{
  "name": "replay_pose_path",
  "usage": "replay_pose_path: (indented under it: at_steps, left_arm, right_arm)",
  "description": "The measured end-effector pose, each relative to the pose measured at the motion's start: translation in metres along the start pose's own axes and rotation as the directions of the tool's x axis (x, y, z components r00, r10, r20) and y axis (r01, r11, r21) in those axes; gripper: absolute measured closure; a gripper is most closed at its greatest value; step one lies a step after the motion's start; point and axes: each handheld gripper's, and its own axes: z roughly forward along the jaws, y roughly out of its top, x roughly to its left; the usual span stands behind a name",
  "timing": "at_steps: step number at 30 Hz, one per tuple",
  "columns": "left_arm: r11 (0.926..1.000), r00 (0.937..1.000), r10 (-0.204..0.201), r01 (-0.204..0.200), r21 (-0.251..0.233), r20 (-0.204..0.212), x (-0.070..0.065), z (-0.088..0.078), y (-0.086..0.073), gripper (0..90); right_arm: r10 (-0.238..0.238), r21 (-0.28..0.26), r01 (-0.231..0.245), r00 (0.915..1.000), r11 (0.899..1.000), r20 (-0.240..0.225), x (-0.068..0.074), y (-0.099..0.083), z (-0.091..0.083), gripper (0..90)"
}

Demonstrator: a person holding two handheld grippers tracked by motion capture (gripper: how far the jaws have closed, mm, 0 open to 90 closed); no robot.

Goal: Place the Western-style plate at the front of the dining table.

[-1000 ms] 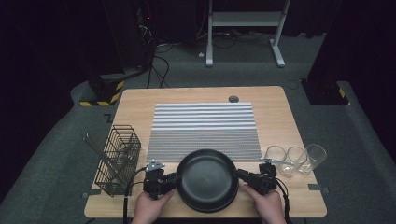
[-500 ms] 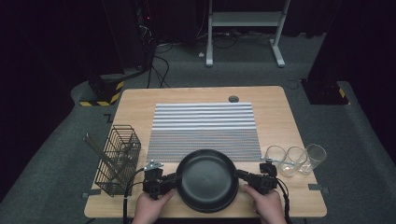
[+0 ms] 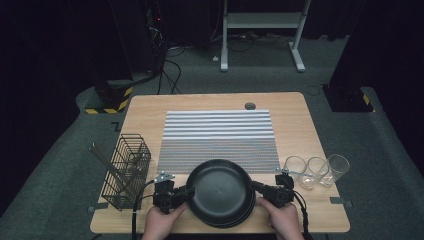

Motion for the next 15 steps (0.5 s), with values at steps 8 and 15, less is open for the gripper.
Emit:
replay_pose_path:
  at_steps: [8,15]
  left_arm:
    - [0.9999,0.9998,0.000,0.000,-0.010,-0.022,-0.0026,-0.0023,-0.0001,67.6]
    - [0.9999,0.9995,-0.002,0.002,-0.013,-0.031,-0.0042,-0.0014,0.0008,67.7]
  right_arm:
    - [-0.043,-0.012,0.043,0.9983,0.999,0.038,0.0035,0.0012,0.0035,80.0]
    - [-0.057,-0.021,0.058,0.9968,0.998,0.056,0.0032,0.0028,0.0066,84.2]
